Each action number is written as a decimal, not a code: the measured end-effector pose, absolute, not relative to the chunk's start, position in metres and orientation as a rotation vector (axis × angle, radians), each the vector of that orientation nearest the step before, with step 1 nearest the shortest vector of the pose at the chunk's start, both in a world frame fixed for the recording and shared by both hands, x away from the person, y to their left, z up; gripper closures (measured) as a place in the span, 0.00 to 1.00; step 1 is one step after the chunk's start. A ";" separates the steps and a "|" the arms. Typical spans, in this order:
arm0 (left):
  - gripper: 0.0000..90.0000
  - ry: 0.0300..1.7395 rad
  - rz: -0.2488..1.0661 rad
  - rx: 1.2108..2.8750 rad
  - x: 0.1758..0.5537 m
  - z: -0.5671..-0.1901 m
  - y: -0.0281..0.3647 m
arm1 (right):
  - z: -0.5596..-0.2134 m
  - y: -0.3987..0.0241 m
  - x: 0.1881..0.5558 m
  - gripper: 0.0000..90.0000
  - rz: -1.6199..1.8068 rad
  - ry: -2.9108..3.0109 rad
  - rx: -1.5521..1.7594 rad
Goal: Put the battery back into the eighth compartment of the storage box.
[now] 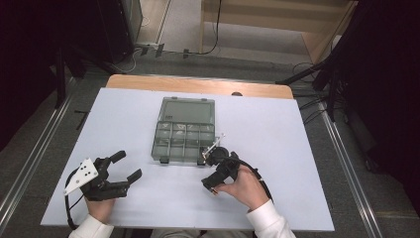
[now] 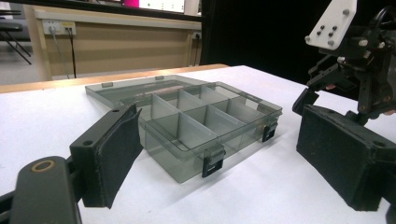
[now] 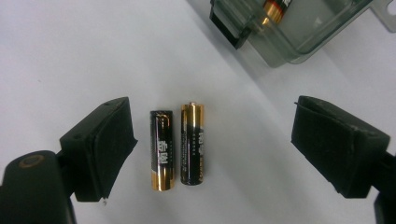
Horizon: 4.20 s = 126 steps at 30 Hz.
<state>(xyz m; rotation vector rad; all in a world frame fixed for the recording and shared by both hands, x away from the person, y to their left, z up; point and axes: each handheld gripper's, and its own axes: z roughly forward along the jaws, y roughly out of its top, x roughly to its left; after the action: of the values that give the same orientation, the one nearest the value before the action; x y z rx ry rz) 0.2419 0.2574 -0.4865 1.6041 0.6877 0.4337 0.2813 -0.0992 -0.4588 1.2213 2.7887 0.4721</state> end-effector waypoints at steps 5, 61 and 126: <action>0.15 0.690 0.431 1.610 0.242 -0.487 0.257 | -0.462 -0.099 0.284 0.21 0.424 2.801 1.225; 0.15 0.692 0.415 1.596 0.244 -0.487 0.256 | -0.427 -0.109 0.292 0.87 0.762 2.662 1.459; 0.15 0.707 0.390 1.599 0.245 -0.488 0.256 | -0.436 -0.127 0.311 0.00 1.103 2.450 1.601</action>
<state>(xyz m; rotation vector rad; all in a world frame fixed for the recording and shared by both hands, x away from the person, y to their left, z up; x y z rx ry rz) 0.2453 0.2555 -0.4883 1.5989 0.7066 0.3900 0.3106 -0.1266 -0.4355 1.6012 2.4498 1.1029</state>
